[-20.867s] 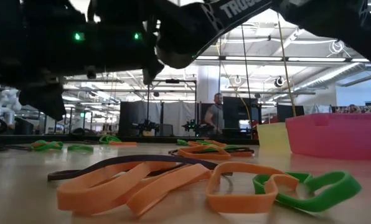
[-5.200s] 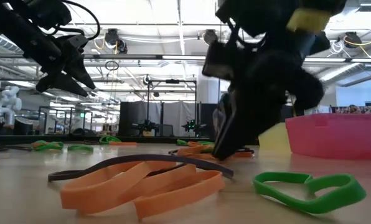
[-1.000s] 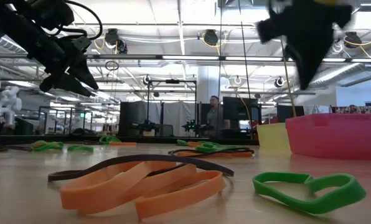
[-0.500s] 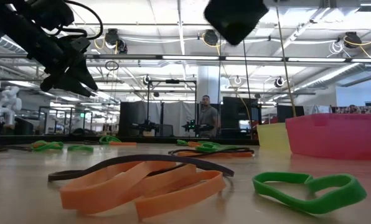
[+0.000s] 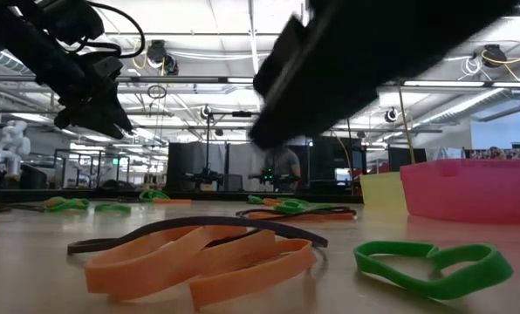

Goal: Sort rubber bands into baskets
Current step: Put the orange rubber band into the red bin

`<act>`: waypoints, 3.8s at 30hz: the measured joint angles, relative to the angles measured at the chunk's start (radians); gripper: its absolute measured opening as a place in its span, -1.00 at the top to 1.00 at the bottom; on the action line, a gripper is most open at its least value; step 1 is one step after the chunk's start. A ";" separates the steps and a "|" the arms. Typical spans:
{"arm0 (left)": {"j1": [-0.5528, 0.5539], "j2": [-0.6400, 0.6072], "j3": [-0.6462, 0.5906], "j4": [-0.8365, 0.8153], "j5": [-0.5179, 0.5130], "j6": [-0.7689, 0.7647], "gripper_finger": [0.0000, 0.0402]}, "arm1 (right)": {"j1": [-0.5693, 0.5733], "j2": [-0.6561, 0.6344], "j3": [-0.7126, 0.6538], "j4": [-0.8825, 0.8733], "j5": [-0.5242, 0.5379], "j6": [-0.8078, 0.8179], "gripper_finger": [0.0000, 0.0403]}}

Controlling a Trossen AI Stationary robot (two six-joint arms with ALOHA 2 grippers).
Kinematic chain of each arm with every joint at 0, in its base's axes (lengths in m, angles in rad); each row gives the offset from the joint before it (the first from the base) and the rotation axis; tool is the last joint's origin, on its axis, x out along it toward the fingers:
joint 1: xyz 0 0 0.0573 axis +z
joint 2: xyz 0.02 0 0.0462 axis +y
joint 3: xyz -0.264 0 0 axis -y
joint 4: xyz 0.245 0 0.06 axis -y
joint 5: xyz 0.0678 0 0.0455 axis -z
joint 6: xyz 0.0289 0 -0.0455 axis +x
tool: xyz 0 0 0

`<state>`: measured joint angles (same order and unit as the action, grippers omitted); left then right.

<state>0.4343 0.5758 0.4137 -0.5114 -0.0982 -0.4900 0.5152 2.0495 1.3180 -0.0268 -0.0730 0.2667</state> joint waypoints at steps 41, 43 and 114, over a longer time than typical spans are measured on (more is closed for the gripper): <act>-0.044 0.000 -0.055 -0.020 0.020 -0.106 0.13 | -0.003 0.054 0.044 -0.047 -0.042 0.160 0.99; -0.044 0.000 -0.070 0.025 0.035 -0.169 0.13 | -0.009 0.028 0.044 -0.050 -0.072 0.145 0.99; -0.212 0.314 0.266 0.101 -0.086 -0.213 0.13 | -0.608 -0.771 -0.266 -1.074 -0.052 -0.232 0.54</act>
<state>0.2222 0.8898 0.6800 -0.4107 -0.1841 -0.7029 -0.0926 1.2789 1.0524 -1.1007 -0.1247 0.0349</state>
